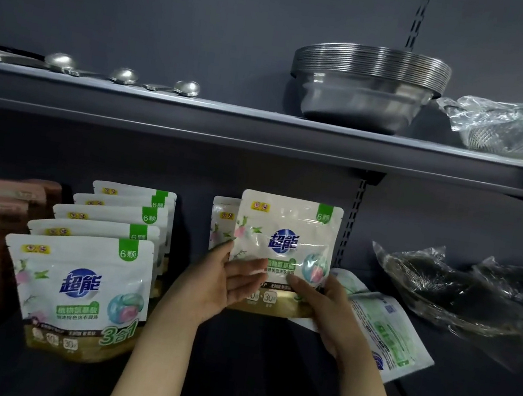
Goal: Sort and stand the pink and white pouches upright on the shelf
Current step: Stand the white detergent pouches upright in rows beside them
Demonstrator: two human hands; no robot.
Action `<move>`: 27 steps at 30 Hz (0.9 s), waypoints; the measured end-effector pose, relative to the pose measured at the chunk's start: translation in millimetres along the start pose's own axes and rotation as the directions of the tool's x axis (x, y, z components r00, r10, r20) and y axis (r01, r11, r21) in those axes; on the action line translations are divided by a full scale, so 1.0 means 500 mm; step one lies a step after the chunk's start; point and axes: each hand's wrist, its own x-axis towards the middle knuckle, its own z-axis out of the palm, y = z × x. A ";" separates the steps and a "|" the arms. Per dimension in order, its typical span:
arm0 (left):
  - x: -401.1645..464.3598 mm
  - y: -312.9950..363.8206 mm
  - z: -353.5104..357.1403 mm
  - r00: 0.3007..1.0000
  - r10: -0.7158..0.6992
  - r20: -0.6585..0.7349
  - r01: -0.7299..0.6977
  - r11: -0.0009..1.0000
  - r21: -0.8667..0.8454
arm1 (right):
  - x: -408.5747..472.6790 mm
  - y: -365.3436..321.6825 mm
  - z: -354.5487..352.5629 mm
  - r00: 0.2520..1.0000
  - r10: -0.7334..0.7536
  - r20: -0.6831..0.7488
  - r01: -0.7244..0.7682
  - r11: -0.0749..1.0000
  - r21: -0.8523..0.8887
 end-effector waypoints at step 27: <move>0.046 -0.030 -0.030 0.774 0.598 -0.209 -0.264 0.604 0.752 | 0.049 0.052 0.051 0.947 -0.029 -0.319 -0.215 0.679 -0.702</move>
